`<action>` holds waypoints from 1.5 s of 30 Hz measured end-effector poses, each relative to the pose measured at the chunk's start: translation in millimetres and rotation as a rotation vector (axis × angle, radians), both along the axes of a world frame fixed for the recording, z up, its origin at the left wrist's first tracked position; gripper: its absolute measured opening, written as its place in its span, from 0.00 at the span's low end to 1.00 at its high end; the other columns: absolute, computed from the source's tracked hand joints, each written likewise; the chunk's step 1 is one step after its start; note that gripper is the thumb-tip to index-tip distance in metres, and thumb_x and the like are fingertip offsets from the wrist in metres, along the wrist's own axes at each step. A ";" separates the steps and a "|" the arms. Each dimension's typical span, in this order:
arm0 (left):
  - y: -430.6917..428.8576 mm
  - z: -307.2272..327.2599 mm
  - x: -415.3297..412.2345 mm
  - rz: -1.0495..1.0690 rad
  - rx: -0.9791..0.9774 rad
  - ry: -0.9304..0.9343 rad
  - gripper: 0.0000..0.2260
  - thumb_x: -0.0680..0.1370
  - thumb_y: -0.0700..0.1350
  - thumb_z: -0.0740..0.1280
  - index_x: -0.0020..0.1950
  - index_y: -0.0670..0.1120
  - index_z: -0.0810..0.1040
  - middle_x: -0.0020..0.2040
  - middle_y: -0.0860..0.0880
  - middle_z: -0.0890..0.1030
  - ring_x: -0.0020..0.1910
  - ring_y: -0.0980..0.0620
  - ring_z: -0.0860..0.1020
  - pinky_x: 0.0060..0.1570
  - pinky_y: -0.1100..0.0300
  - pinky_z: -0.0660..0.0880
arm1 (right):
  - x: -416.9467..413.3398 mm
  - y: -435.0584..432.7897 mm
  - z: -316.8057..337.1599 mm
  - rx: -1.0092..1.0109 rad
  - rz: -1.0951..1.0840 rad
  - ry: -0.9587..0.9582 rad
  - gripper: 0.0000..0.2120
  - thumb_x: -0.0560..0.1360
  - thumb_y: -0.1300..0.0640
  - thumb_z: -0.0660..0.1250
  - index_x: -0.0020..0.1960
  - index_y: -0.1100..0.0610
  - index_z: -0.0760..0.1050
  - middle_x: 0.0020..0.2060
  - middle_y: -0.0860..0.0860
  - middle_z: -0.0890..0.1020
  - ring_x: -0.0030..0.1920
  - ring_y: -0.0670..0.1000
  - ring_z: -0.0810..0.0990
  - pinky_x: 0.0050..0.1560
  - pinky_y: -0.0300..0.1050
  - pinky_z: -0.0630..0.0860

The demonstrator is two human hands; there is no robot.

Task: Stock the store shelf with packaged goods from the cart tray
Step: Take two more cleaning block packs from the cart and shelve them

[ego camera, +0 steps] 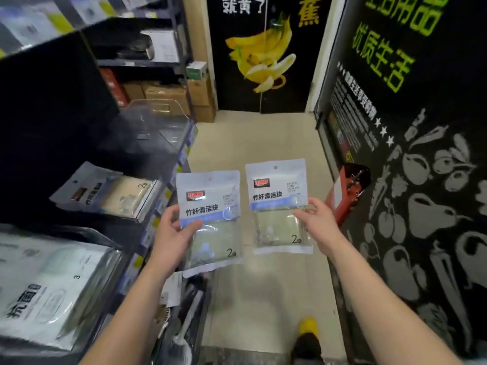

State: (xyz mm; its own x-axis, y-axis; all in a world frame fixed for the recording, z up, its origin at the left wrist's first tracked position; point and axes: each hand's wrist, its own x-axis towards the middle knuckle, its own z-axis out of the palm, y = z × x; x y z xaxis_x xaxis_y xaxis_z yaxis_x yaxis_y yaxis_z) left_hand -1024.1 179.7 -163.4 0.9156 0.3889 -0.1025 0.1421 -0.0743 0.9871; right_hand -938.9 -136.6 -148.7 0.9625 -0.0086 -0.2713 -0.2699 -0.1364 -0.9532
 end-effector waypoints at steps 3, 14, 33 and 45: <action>8.7 -2.2 29.2 0.146 0.052 -0.005 0.19 0.77 0.34 0.74 0.65 0.48 0.74 0.55 0.50 0.86 0.52 0.53 0.86 0.43 0.64 0.81 | 73.6 25.3 -5.1 0.021 0.160 -0.001 0.13 0.76 0.70 0.68 0.54 0.54 0.77 0.51 0.61 0.85 0.45 0.53 0.83 0.46 0.43 0.80; -19.0 24.8 40.7 0.705 0.073 0.046 0.19 0.78 0.38 0.75 0.65 0.47 0.73 0.55 0.48 0.86 0.51 0.50 0.87 0.44 0.58 0.84 | 244.9 135.2 -1.2 0.044 0.775 0.025 0.13 0.77 0.69 0.68 0.51 0.51 0.76 0.48 0.57 0.84 0.46 0.54 0.81 0.47 0.46 0.79; -39.5 47.7 -6.5 1.270 -0.011 0.006 0.19 0.77 0.39 0.76 0.64 0.50 0.74 0.53 0.45 0.88 0.47 0.48 0.88 0.45 0.53 0.83 | 236.3 301.2 32.2 0.046 1.288 -0.057 0.12 0.78 0.64 0.69 0.59 0.54 0.77 0.51 0.50 0.85 0.48 0.49 0.85 0.40 0.41 0.81; 20.4 56.3 -4.4 1.370 -0.170 -0.236 0.18 0.78 0.37 0.74 0.63 0.52 0.74 0.49 0.45 0.89 0.46 0.44 0.88 0.42 0.51 0.83 | 212.4 442.3 32.2 0.013 1.420 0.058 0.14 0.77 0.65 0.71 0.62 0.57 0.77 0.50 0.55 0.85 0.46 0.54 0.85 0.39 0.45 0.80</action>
State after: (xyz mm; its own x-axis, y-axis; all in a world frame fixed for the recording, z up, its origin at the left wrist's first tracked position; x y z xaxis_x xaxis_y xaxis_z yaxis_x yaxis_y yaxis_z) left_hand -1028.5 200.1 -107.2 -0.1750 0.9750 -0.1372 -0.1655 0.1082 0.9803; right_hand -726.5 305.7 -116.5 0.1384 0.9430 -0.3025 0.0485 -0.3115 -0.9490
